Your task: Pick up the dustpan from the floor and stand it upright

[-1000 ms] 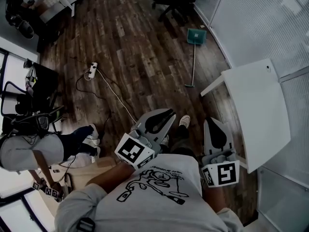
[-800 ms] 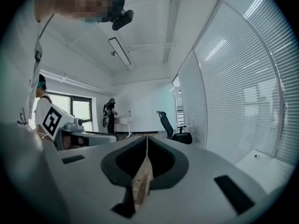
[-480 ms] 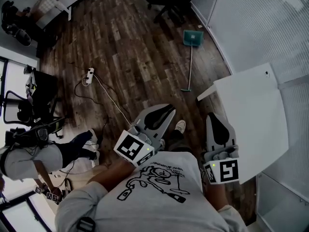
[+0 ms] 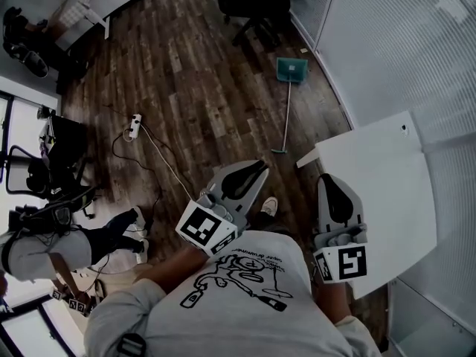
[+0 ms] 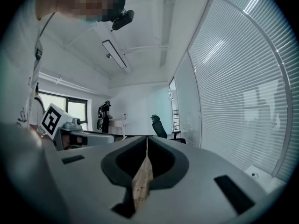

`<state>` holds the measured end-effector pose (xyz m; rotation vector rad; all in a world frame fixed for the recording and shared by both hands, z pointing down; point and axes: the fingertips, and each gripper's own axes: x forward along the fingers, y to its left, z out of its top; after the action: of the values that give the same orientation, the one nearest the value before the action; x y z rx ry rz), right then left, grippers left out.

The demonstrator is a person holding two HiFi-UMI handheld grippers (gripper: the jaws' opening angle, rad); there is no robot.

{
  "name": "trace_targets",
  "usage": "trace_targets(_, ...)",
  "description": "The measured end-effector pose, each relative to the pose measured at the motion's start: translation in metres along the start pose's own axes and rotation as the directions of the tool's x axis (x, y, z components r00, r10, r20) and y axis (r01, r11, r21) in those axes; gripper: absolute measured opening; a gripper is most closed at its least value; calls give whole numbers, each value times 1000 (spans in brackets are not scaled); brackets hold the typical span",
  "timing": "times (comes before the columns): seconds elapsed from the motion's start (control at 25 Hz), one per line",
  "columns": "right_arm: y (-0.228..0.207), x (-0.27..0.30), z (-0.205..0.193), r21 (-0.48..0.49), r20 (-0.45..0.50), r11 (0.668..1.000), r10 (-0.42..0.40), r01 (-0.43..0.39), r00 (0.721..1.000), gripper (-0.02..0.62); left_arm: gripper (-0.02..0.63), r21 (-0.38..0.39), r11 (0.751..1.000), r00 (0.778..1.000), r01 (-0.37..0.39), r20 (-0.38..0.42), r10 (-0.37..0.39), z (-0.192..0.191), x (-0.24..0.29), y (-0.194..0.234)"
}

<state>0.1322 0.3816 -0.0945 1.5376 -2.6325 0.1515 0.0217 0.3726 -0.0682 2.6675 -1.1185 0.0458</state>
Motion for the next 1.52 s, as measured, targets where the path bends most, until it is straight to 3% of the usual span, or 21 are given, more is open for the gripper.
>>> trace_targets(0.36, -27, 21, -4, 8, -17, 1000, 23, -23, 1000, 8, 31, -10, 1000, 1000, -11, -5, 11, 3, 33, 10)
trace_targets(0.8, -45, 88, -8, -6, -39, 999, 40, -40, 998, 8, 31, -41, 999, 1000, -3, 18, 4, 6, 71, 63)
trace_targets(1.12, -56, 183, 11, -42, -67, 996, 71, -74, 995, 8, 31, -65, 998, 1000, -8, 20, 10, 32, 110, 143)
trace_targets(1.52, -64, 331, 36, -33, -61, 997, 65, -67, 996, 8, 31, -45, 999, 1000, -6, 15, 7, 76, 154, 281)
